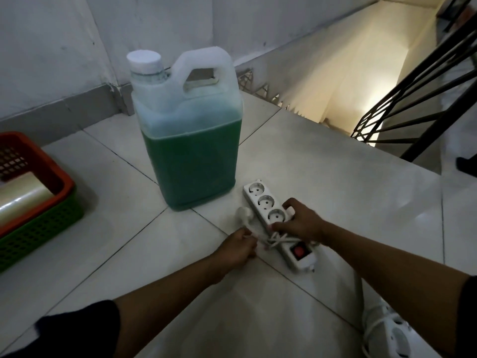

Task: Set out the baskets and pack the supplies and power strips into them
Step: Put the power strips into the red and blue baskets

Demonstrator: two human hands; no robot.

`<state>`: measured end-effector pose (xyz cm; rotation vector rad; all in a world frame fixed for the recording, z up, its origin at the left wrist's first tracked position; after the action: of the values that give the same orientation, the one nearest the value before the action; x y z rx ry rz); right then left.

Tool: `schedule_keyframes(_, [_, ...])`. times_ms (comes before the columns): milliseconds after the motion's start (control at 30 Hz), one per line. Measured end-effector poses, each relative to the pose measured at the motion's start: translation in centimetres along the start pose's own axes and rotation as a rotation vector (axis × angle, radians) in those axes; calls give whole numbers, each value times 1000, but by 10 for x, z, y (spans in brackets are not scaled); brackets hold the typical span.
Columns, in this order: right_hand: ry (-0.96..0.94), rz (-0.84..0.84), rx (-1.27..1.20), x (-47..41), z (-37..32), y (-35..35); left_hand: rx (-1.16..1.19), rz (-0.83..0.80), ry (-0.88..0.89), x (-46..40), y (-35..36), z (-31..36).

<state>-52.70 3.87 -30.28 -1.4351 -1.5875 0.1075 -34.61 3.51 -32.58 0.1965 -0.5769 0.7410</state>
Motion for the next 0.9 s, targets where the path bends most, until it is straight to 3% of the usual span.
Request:
schedule_keyframes(67, [-18,-46,-132,0,-6,17,161,11,55,-4,10,5])
schedule_keyframes(133, [-40,-91,-231,2,-13,27,98,59,139,-1,13,8])
schedule_keyframes(333, [-79,-230,-457,16,-38,56,-322,598,325,29,-2,-12])
schedule_keyframes(433, [-74,-336,-622,20,-52,73,-469,572,551,55,-12,-11])
schedule_keyframes(500, [-111,-412,-637,26,-63,80,-630,523,608,73,-22,-8])
schedule_keyframes(667, [-234,-574,-691,60,-103,103,-844,366,487,117,-44,4])
schedule_keyframes(767, [-248,-748,-831,75,-130,119,-898,424,421,147,-64,8])
schedule_keyframes(900, [-225,-806,-888,89,-183,138,-977,490,382,191,-105,-2])
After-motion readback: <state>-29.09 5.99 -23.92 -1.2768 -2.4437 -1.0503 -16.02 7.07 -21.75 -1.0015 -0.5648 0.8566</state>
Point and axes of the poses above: each hand's wrist, its own x-axis away from the middle knuckle, its own y-axis out of the palm, z = x × y, the point moved 3 cm from there along -x, towards the middle knuckle, and after that the axes turned 10 degrees about -z, right-handed, at the moved point
